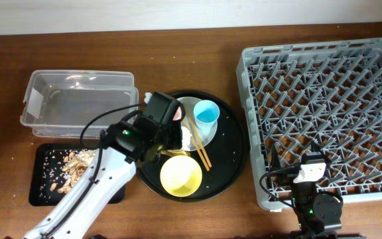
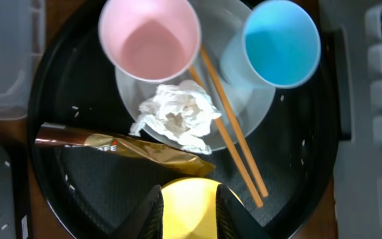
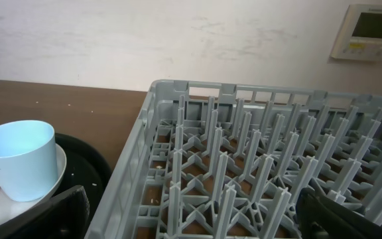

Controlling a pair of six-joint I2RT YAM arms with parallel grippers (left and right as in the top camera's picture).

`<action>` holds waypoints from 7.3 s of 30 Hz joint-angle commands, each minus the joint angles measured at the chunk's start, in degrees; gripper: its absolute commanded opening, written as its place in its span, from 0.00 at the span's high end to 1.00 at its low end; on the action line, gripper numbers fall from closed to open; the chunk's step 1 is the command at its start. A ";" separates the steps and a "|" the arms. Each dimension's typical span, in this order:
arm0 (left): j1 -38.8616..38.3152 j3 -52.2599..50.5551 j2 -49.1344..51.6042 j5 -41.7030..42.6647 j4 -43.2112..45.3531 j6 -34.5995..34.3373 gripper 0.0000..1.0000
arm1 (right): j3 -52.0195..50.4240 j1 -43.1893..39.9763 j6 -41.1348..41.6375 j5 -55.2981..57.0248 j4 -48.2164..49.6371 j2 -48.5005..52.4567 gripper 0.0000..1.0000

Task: Sort waste into correct bins and load items into the dishwasher rack
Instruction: 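Set the empty yellow bowl back on the round tray, release, then grasp the brown wrapper with the left gripper and drop it in the clear bin, then reach the left gripper to the white tissue on the plate and grasp it, then carry the tissue to the clear bin and release it, then reach the right gripper to the blue cup and grasp it, then carry the blue cup to the dish rack and place it upside down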

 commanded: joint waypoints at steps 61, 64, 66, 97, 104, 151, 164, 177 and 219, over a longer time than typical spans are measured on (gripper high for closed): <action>-1.14 -11.93 -4.44 13.92 7.93 13.42 0.40 | -0.42 -0.24 0.33 0.70 -0.11 -0.37 0.02; -1.22 -11.93 -0.44 11.98 8.17 13.40 0.40 | -0.42 -0.24 0.33 0.70 -0.11 -0.37 0.02; -1.25 -11.93 0.85 10.84 8.98 13.42 0.38 | -0.42 -0.24 0.33 0.70 -0.11 -0.37 0.02; -3.63 -14.16 20.17 -2.56 26.99 14.08 0.68 | -0.42 -0.24 0.33 0.72 -0.11 -0.37 0.02; -3.08 -10.16 9.70 -5.53 20.09 14.10 1.00 | -0.42 -0.24 0.33 0.70 -0.11 -0.37 0.02; 39.69 -7.15 10.45 -12.46 35.91 11.69 0.01 | -0.42 -0.24 0.33 0.72 -0.11 -0.37 0.02; 39.69 -7.15 10.45 -12.46 35.91 11.69 0.01 | 46.99 -0.15 12.76 -12.85 -44.50 17.84 0.02; 39.69 -7.15 10.45 -12.48 35.91 11.69 0.01 | 78.01 19.78 6.43 -12.81 -48.74 80.63 0.33; 39.69 -7.15 10.45 -12.48 35.91 11.69 0.01 | 83.49 -15.06 0.44 -73.53 -36.00 91.27 0.96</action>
